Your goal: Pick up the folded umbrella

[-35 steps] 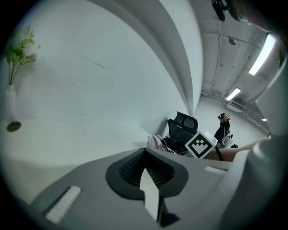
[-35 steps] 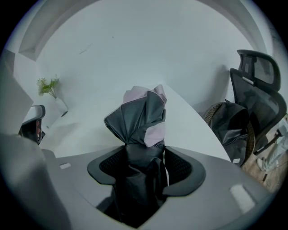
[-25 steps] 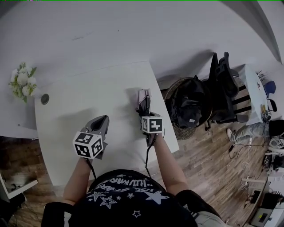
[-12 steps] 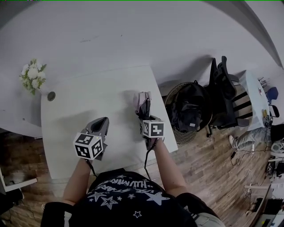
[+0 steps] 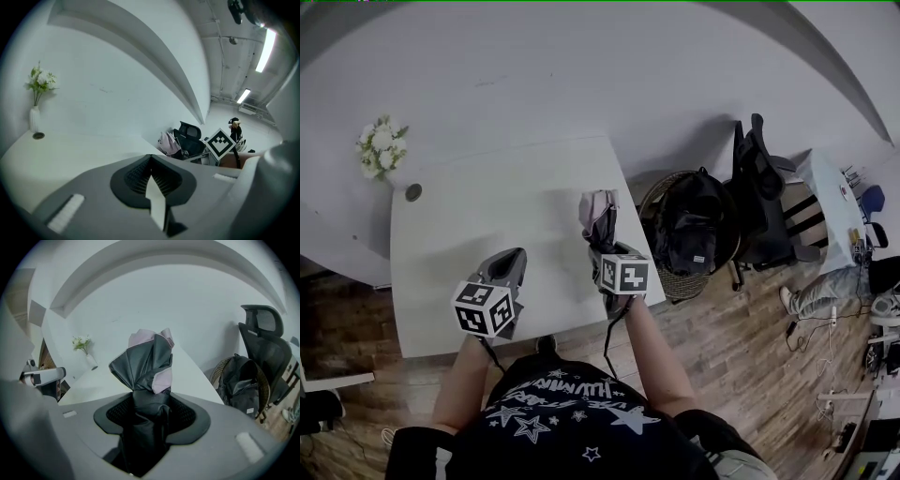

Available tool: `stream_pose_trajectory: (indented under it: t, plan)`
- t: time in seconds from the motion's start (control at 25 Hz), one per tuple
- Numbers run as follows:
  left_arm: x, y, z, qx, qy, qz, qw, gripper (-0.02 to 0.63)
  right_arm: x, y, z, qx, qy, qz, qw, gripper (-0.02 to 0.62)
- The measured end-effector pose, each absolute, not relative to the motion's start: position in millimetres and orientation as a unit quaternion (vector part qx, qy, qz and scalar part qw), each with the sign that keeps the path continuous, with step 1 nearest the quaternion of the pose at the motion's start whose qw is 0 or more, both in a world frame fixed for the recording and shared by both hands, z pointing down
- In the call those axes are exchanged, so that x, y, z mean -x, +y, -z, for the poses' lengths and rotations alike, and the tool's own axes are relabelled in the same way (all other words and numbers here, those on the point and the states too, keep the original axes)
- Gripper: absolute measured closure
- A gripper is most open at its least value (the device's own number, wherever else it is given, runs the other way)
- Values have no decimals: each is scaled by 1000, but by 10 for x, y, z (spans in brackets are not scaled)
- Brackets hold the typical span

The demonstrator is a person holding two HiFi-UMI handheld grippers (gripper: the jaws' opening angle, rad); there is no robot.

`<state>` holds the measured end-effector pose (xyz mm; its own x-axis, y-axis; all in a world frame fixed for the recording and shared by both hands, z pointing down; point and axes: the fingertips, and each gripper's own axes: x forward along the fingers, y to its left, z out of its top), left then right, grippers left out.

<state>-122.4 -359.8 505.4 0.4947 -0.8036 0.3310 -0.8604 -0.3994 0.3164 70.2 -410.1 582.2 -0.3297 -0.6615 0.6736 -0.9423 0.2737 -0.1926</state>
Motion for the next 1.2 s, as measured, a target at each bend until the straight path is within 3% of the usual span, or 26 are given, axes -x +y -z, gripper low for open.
stream_pose_trajectory:
  t: [1.2]
  plan:
    - [653, -2033, -4844, -826, -525, -54, 198, 603, -1024, -2617, -5251, -484, -818, -251, 183, 350]
